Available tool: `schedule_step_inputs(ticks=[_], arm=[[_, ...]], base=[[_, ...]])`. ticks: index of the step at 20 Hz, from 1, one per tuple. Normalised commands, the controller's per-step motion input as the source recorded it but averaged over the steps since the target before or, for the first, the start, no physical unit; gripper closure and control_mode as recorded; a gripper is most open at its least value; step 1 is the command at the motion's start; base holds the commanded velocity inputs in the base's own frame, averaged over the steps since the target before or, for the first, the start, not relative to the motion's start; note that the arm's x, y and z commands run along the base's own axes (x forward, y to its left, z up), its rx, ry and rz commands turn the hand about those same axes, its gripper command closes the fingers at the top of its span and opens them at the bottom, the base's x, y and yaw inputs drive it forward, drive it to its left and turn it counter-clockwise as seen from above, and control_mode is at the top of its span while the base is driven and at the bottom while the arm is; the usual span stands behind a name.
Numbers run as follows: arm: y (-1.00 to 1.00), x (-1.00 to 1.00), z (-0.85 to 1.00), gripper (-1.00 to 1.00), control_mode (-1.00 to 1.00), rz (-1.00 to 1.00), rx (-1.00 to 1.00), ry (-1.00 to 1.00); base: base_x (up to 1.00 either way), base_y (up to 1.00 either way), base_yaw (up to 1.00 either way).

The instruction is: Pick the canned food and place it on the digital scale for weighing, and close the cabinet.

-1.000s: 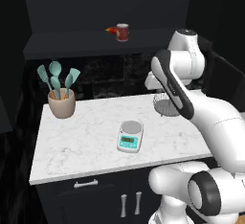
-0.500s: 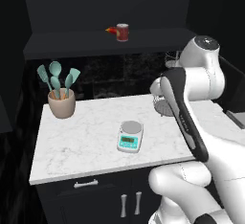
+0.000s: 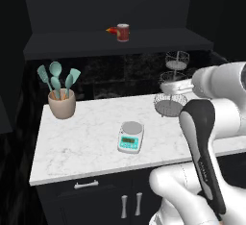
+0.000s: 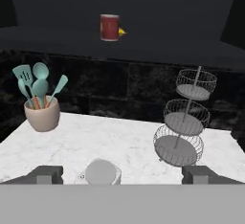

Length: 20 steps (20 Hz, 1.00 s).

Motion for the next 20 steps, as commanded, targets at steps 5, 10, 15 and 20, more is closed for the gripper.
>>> schedule_step_inputs(ticks=[5,10,15,20], arm=[[0.0,-0.17,0.93,-1.0,-1.0,0.01,0.06,-0.21],[0.03,0.03,0.62,-1.0,-1.0,0.04,0.09,-0.13],[0.0,0.57,-0.04,-1.0,-1.0,0.04,0.0,0.0],[0.1,0.56,0.02,-1.0,-1.0,-0.01,0.0,0.0]], base=[[0.0,0.0,0.0],[0.0,0.0,0.0],[0.0,0.0,0.0],[0.0,0.0,0.0]])
